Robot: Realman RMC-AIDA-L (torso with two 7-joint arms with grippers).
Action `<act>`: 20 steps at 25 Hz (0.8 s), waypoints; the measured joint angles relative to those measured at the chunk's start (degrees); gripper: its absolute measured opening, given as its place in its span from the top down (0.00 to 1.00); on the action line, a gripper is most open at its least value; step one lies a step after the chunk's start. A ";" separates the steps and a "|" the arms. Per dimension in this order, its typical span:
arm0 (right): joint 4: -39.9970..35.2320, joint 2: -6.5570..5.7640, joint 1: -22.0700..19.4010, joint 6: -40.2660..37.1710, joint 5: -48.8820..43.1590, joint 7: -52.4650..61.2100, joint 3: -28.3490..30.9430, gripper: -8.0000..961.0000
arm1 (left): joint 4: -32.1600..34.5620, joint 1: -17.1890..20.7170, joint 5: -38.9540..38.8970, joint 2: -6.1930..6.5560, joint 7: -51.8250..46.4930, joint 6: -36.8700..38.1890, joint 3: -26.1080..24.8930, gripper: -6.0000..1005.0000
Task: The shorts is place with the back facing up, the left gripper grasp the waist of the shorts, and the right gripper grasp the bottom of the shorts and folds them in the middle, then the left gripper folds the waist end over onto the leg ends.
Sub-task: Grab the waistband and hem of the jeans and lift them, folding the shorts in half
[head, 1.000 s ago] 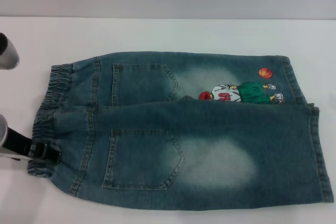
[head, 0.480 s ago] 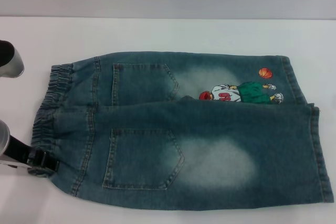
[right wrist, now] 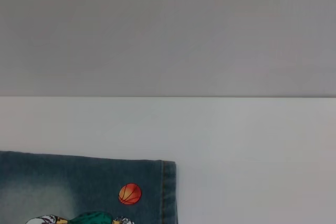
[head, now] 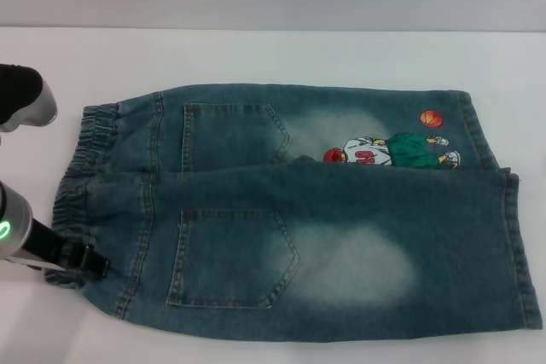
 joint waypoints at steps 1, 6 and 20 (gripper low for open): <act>0.00 0.00 0.00 0.00 0.00 -0.04 0.01 0.28 | 0.10 -0.06 -0.02 0.00 0.00 0.05 0.03 0.22; -0.02 0.00 0.08 -0.16 0.00 -0.12 0.03 0.28 | 1.06 -0.54 -0.04 -0.02 -0.02 0.32 0.03 0.22; 0.11 -0.08 0.26 0.14 0.01 -0.13 0.03 0.28 | 2.70 -1.37 0.06 -0.02 -0.03 0.38 0.05 0.23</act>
